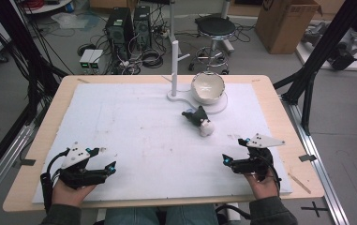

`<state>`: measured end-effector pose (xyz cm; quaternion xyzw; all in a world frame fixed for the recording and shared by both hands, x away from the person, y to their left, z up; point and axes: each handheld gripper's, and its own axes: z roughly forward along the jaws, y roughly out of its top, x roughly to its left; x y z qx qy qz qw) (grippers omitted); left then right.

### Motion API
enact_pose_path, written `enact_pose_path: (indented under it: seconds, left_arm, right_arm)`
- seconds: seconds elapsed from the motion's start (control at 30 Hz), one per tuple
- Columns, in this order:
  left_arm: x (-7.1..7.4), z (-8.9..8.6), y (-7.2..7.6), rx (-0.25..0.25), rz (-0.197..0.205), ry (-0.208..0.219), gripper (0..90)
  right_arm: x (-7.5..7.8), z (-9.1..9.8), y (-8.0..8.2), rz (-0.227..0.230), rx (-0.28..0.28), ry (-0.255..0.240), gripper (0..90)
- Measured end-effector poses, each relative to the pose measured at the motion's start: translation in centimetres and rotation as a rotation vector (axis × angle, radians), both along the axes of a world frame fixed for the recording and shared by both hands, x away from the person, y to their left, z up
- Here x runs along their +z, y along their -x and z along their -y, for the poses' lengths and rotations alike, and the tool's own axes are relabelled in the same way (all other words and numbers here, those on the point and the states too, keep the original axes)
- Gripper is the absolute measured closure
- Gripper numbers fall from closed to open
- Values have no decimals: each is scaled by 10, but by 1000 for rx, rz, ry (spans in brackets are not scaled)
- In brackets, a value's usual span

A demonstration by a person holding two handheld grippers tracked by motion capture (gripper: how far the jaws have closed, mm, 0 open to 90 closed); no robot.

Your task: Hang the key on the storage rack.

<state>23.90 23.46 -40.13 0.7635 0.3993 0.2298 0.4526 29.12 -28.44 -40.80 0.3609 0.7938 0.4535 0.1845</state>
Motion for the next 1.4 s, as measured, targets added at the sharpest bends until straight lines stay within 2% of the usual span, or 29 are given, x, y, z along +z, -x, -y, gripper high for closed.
enact_pose_path:
  seconds: [0.6, 0.93, 1.23, 1.4]
  left_arm:
    - [-1, -1, -1, 4, 1, 2, 213]
    - [-1, -1, -1, 2, 3, -1, 213]
    - [-2, 0, -4, -3, 4, 6, 212]
    - [-2, 1, -5, -4, 3, 8, 213]
  right_arm:
    - [-1, -3, -5, 6, 10, 3, 108]
    - [0, -7, -11, -8, 19, 1, 107]
    - [8, -8, -26, -40, 26, -14, 107]
    - [17, -6, -31, -36, 19, -34, 107]
